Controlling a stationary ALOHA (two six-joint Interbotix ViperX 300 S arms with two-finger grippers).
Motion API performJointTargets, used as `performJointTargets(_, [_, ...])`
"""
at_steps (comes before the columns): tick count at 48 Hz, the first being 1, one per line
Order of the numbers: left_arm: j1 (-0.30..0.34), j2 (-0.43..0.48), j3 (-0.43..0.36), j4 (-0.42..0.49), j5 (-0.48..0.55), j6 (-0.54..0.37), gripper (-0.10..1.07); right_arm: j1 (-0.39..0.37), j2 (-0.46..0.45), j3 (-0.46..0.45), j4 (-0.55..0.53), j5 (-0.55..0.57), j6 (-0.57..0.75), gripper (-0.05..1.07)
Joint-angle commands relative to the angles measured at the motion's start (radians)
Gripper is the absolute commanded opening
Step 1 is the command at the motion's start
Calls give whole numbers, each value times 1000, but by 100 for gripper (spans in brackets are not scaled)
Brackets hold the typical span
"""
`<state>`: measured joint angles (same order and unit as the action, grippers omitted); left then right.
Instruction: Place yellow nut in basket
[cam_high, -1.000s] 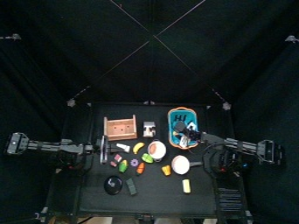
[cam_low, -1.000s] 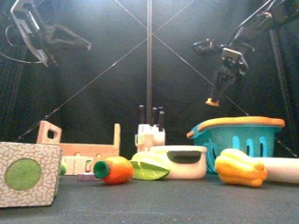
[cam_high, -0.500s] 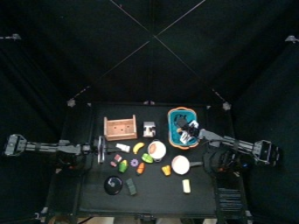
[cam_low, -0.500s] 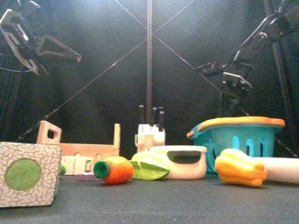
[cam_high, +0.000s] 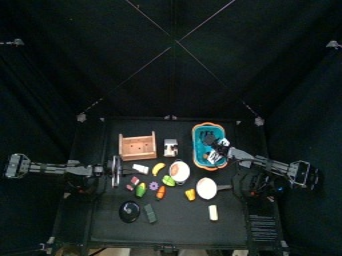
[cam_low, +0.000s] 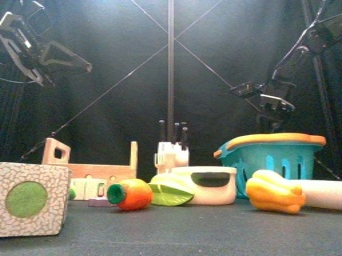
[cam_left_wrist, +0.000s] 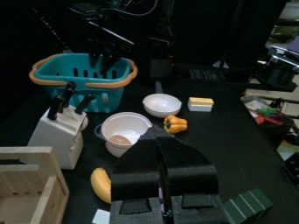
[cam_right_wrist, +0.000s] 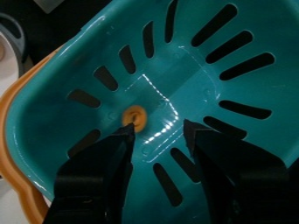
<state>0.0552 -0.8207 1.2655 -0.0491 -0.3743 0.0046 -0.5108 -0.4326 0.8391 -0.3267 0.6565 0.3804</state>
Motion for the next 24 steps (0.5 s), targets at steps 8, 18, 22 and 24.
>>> performJointTargets(8, [2, 3, -9, 2, -6, 0, -2, 2, -9, -8, 3, -6, 2, 85])
performJointTargets(18, [2, 2, -8, 3, -6, 2, -2, 5, -9, -5, 6, -6, 2, 84])
performJointTargets(22, [3, 3, -8, 2, -8, 2, -2, 8, -9, -3, 8, -6, 2, 84])
performJointTargets(24, [3, 2, -8, 3, -6, 2, -2, 9, -9, -3, 8, -6, 2, 84])
